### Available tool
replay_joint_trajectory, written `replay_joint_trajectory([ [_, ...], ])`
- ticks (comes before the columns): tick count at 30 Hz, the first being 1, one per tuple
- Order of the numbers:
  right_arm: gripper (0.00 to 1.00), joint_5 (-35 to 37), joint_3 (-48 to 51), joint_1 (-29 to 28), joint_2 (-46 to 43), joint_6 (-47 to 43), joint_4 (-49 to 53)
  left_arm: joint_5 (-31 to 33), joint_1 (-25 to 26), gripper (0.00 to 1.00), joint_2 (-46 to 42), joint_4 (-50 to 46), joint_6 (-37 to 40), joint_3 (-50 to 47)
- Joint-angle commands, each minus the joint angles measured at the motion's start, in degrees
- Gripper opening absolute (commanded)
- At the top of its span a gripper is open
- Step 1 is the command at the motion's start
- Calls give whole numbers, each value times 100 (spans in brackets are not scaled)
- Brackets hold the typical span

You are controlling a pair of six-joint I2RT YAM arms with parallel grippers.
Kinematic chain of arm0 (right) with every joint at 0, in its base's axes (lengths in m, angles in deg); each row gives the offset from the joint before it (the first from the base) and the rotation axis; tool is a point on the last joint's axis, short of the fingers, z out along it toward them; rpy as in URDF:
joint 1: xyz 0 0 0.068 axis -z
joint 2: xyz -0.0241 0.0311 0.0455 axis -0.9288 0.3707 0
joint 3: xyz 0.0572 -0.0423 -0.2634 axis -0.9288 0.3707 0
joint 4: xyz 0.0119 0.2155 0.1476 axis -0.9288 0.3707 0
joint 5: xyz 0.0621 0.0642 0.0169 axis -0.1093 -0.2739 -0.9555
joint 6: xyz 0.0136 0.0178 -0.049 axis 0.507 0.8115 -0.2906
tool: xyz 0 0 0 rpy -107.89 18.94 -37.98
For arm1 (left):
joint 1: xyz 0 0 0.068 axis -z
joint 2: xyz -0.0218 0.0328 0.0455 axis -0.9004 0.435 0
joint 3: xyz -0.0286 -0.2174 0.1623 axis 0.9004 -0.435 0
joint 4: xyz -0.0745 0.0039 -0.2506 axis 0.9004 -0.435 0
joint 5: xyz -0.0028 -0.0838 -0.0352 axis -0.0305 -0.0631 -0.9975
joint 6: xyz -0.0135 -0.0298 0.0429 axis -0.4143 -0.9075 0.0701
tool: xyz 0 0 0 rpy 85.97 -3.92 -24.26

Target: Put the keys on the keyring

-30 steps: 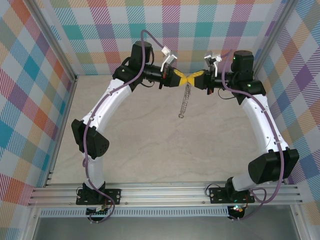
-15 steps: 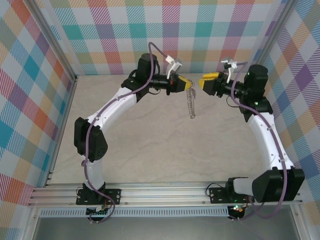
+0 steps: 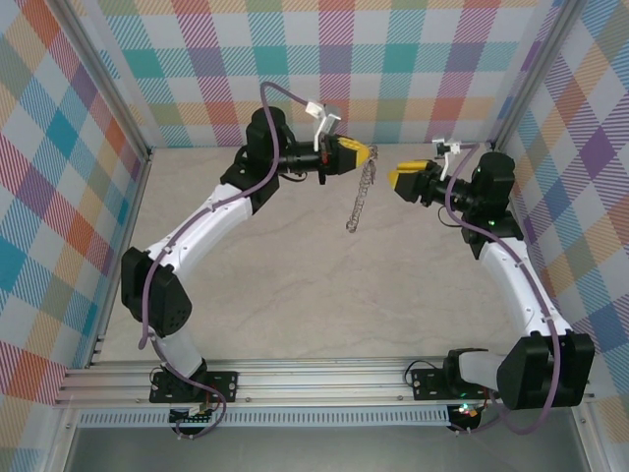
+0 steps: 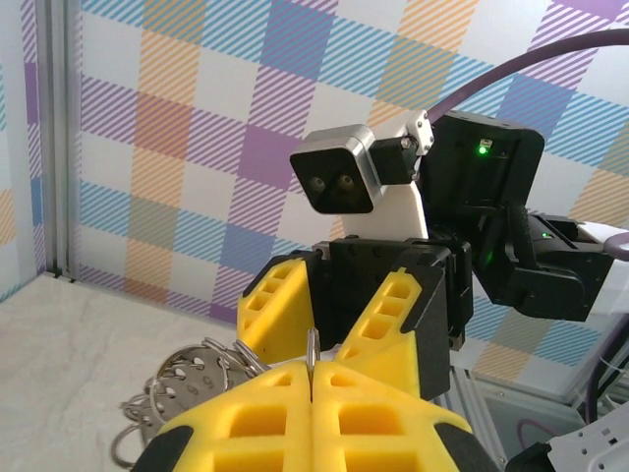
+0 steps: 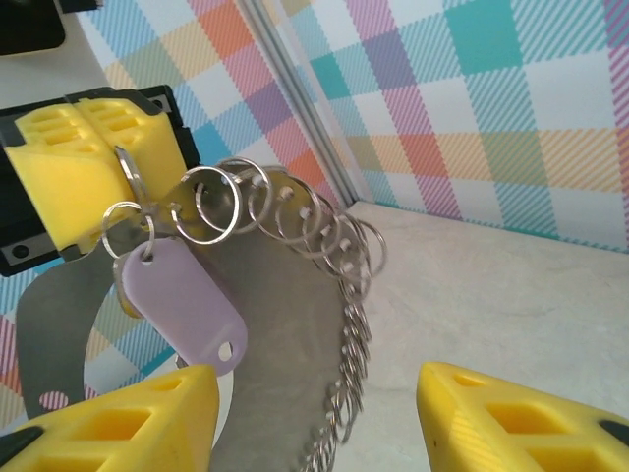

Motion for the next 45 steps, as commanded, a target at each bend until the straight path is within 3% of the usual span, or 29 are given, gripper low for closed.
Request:
replay_joint_trajectory([
  [1, 58, -392, -114, -147, -19, -53, -217, 79, -31, 0, -305, 598, -139, -153],
  [12, 60, -160, -332, -640, -96, -337, 93, 123, -30, 0, -561, 756, -160, -363],
  [22, 53, 10, -747, -839, 277, -406, 97, 77, -31, 0, -624, 718, -139, -367],
  [28, 38, -86, -918, -969, 482, -411, 125, 143, -30, 0, -645, 764, -151, -402],
  [33, 1, -158, -892, -1051, 487, -418, 126, 277, -30, 0, -633, 858, -248, -455],
  [45, 0, -336, -1112, -1207, 612, -445, 398, 496, -30, 0, -669, 1522, -664, -743],
])
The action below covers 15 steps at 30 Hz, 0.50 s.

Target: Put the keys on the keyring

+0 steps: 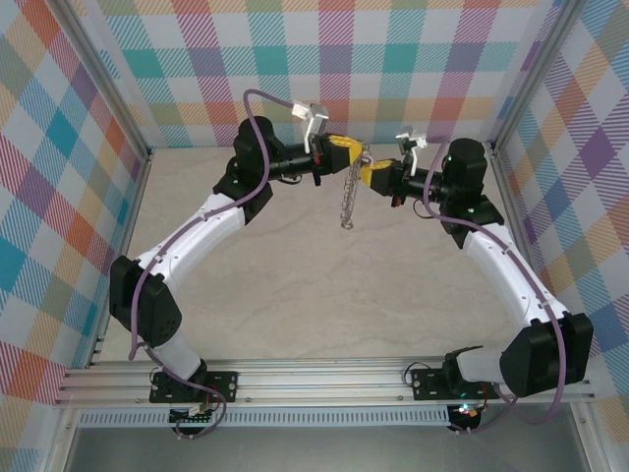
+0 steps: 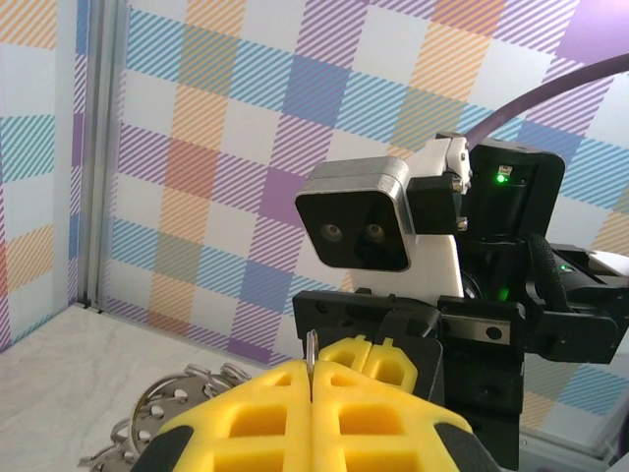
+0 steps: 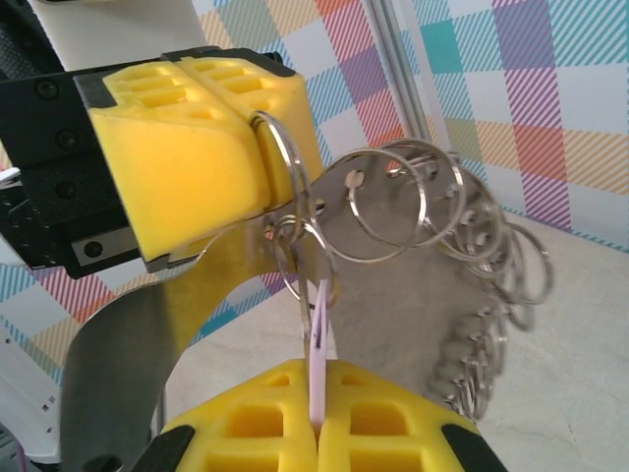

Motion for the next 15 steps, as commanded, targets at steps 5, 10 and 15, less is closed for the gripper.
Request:
replay_joint_trajectory([
  [5, 0, -327, -573, -308, 302, -231, 261, -19, -17, 0, -192, 730, -354, -81],
  [10, 0, -368, -884, -403, 544, -370, 551, -43, -13, 0, -163, 832, -427, -121],
  [15, 0, -294, -934, -404, 586, -461, 690, 14, 1, 0, -162, 909, -465, -178],
])
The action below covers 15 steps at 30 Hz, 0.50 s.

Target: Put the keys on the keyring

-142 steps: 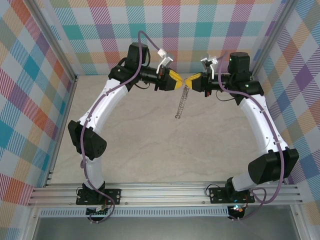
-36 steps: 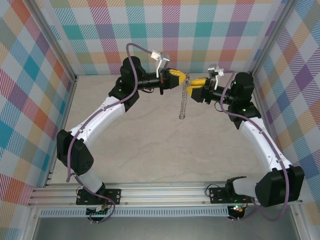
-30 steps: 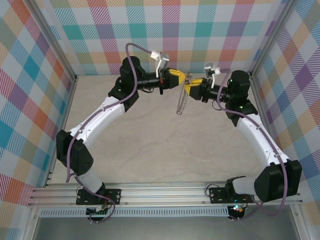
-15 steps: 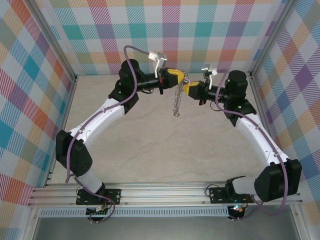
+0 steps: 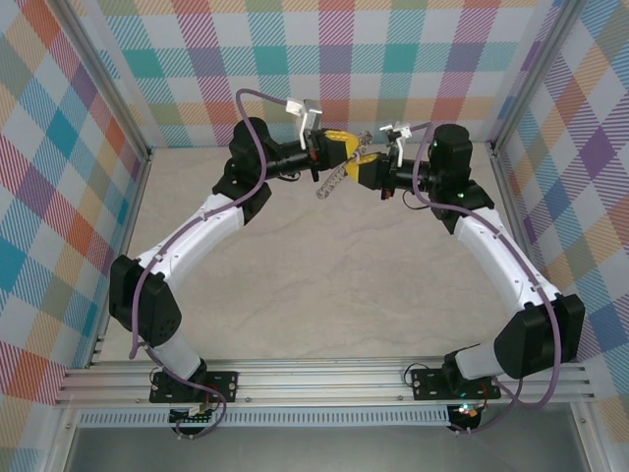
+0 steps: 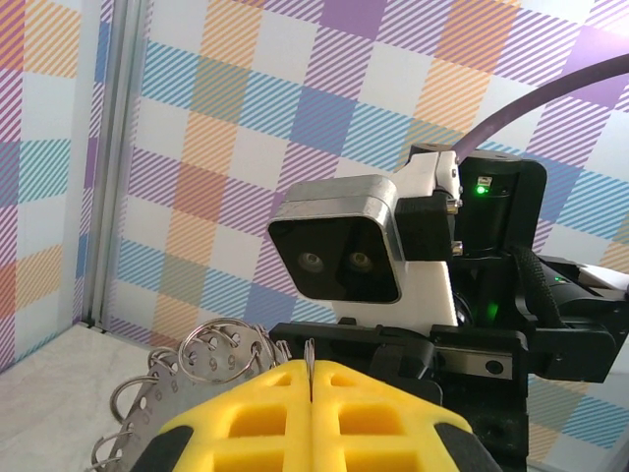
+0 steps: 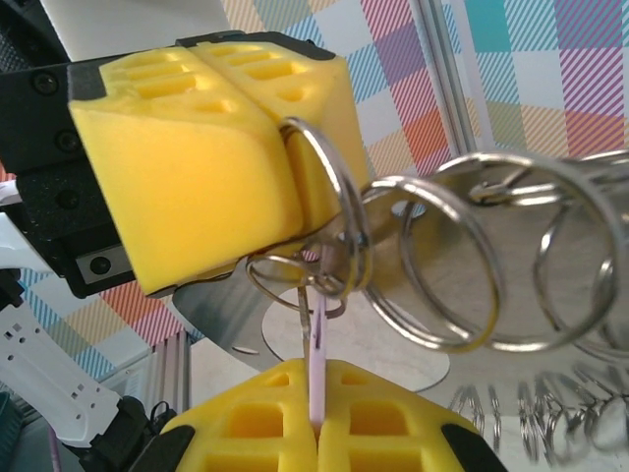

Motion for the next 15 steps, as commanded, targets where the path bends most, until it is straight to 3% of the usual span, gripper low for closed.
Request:
replay_joint_trajectory([
  [1, 0, -95, -127, -98, -3, -249, 174, -46, 47, 0, -159, 430, -117, -81],
  [3, 0, 45, -70, -101, -70, -292, 263, -3, 46, 0, -160, 436, -139, -99],
  [5, 18, 180, 1, -95, -163, -344, 384, 82, 47, 0, -168, 440, -149, -123],
  [8, 34, 308, 179, -56, -386, -418, 531, 261, 47, 0, -186, 493, -213, -200],
  [15, 41, 345, 815, 361, -1134, 38, 191, 368, 47, 0, -155, 739, -439, -326],
])
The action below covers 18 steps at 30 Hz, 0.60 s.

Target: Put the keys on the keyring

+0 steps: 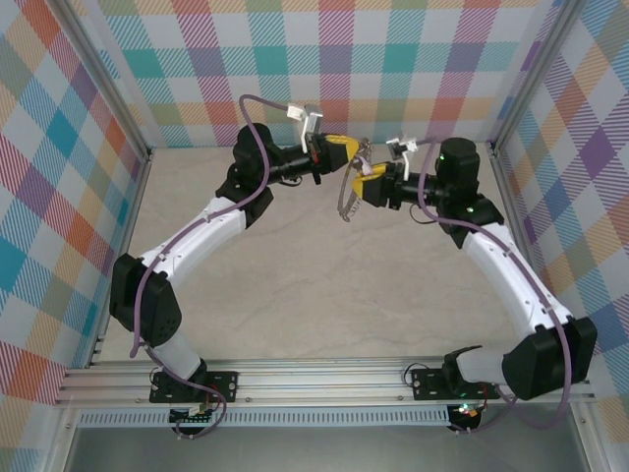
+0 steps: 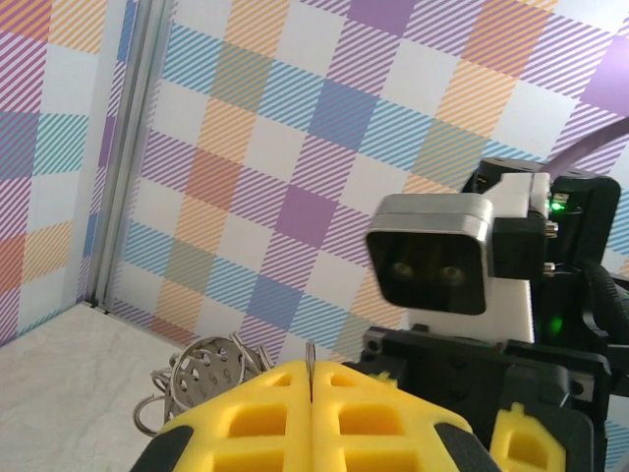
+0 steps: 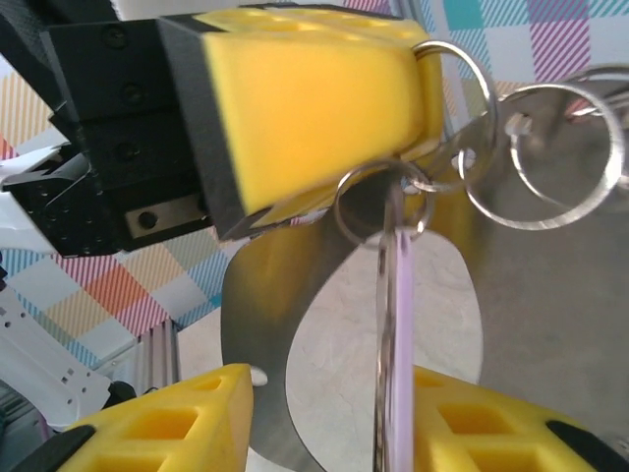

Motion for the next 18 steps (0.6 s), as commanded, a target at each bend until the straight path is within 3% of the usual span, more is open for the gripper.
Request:
replay_joint_trajectory([
  [1, 41, 12, 228, 246, -389, 377, -406, 108, 20, 0, -146, 589, -178, -55],
  [9, 35, 529, 228, 386, -463, 1510, -1467, 299, 20, 0, -126, 825, -391, -220],
  [18, 33, 57, -35, 383, 185, 2961, -2926, 337, 20, 0, -58, 910, -558, -184],
])
